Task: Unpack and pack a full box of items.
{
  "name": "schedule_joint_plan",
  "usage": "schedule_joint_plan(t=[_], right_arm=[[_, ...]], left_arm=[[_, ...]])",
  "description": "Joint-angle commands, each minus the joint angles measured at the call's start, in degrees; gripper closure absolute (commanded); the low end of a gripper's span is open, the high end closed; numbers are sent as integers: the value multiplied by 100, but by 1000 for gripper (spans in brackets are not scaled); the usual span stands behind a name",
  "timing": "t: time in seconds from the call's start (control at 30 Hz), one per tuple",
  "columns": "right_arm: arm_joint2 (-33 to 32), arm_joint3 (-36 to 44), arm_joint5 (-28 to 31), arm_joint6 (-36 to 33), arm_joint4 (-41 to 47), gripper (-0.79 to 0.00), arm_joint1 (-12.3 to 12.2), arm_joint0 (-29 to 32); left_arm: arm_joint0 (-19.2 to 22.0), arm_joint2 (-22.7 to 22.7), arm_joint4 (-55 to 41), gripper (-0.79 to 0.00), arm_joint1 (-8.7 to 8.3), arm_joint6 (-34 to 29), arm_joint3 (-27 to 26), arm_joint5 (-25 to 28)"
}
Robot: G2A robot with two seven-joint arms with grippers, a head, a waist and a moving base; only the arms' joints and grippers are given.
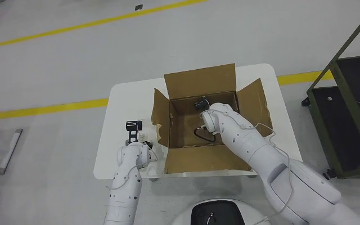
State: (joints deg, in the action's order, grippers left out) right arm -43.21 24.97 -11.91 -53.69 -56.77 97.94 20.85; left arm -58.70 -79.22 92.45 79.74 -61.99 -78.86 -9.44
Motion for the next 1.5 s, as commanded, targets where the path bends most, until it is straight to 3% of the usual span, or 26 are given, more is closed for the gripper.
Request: schedule_joint_plan(t=[0.0,0.03,0.07,0.33,0.57,0.73,0.9,1.47], right_arm=[[-2,-49,11,16,4,-108,20,-19],[0,-73,23,22,3,-28,30,-27],[0,-98,31,30,4,0,41,-35],[-60,-116,139,163,81,0,102,-118],[-191,575,421,407,-82,0,-10,-94],[-618,1874,698,481,-422,0,-355,319],[-1560,4311,538,-23,-1205,0,-876,1548],[-1560,4311,538,-23,-1205,0,-876,1548]], left_arm=[[0,0,0,-785,0,0,0,0],[0,0,0,-785,0,0,0,0],[0,0,0,-785,0,0,0,0],[0,0,0,-785,0,0,0,0],[0,0,0,-785,0,0,0,0],[0,0,0,-785,0,0,0,0],[0,0,0,-785,0,0,0,0],[0,0,0,-785,0,0,0,0]])
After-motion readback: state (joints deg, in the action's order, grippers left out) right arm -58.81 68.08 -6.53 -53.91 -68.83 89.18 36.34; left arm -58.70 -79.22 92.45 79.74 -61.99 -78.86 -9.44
